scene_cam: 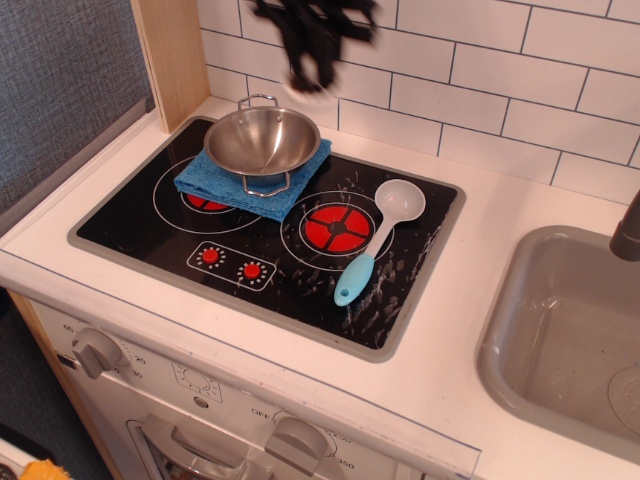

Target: Move the mushroom near the bottom left side of the towel.

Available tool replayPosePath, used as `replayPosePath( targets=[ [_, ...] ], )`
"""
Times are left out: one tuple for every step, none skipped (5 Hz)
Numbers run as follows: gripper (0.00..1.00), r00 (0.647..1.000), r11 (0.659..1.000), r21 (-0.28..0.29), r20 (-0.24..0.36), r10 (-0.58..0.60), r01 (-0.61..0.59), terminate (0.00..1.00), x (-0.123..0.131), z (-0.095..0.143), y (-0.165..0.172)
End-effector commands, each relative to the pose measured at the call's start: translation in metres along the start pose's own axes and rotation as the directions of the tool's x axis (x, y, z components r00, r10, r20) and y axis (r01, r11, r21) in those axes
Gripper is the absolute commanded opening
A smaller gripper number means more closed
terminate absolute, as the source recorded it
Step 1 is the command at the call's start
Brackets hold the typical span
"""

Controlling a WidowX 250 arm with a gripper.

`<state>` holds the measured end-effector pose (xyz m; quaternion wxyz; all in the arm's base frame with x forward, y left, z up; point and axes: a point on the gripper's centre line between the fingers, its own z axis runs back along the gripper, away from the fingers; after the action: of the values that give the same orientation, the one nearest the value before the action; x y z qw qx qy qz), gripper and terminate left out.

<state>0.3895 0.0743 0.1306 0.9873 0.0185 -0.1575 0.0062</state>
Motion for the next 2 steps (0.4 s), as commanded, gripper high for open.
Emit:
replayPosePath(
  targets=[
    [0.0,0.985,0.982,0.075,-0.007,0.172,-0.171,0.0,-0.04,0.009,0.088],
    [0.0,0.973,0.973,0.046,-0.032,0.227,-0.225,0.0,-0.065,-0.01,0.112]
  ],
)
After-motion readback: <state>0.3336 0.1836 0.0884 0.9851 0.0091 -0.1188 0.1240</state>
